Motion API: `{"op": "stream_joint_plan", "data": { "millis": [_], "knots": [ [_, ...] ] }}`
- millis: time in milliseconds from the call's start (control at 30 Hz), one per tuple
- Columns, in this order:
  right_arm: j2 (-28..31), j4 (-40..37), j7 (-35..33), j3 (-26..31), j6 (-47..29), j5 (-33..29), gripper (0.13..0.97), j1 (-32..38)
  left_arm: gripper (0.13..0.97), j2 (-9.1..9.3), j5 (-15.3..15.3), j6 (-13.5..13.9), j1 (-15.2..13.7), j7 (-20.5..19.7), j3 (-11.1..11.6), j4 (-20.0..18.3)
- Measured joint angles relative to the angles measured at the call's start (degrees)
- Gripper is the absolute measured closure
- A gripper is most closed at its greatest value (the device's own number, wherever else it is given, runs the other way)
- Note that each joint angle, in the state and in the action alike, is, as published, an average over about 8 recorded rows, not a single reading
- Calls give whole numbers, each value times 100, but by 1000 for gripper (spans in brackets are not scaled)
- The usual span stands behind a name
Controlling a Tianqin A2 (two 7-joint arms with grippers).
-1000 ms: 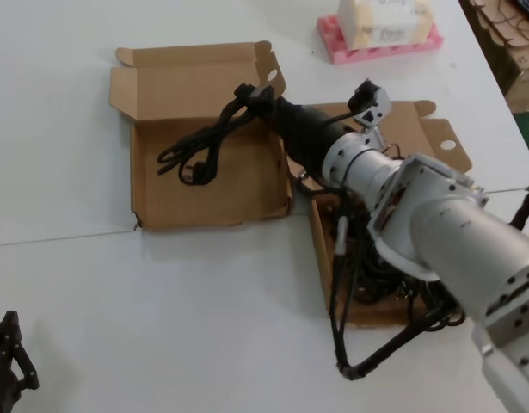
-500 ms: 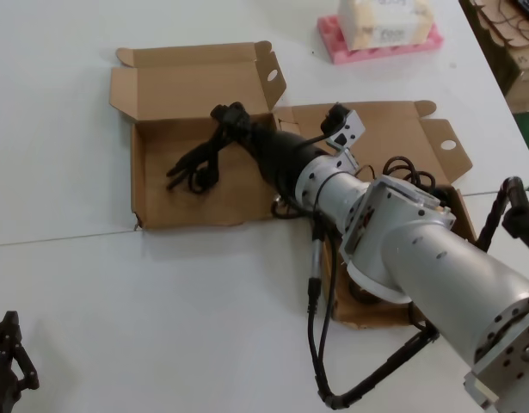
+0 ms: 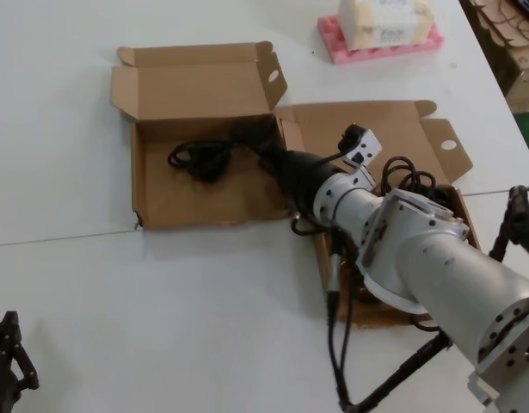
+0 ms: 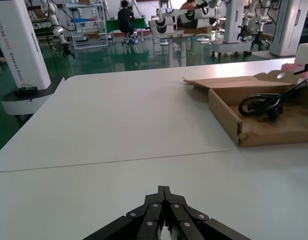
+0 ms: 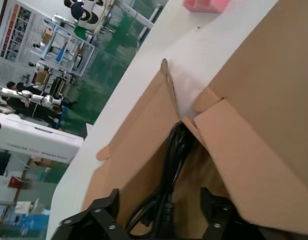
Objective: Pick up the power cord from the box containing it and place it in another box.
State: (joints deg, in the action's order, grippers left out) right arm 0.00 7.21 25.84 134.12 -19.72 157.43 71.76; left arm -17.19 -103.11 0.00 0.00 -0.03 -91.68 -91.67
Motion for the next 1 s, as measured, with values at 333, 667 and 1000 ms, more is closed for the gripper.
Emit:
{"op": "stream_joint_plan", "data": {
  "millis": [333, 667, 1000],
  "knots": [
    [263, -358, 0, -524, -1350, -766, 420, 240, 934, 0, 0, 0, 0, 0, 0, 0],
    [1450, 1701, 0, 218, -2132, -151, 243, -200, 934, 0, 0, 0, 0, 0, 0, 0],
    [1839, 2776, 0, 59, -1928, -278, 150, -754, 914, 0, 0, 0, 0, 0, 0, 0]
  ]
}}
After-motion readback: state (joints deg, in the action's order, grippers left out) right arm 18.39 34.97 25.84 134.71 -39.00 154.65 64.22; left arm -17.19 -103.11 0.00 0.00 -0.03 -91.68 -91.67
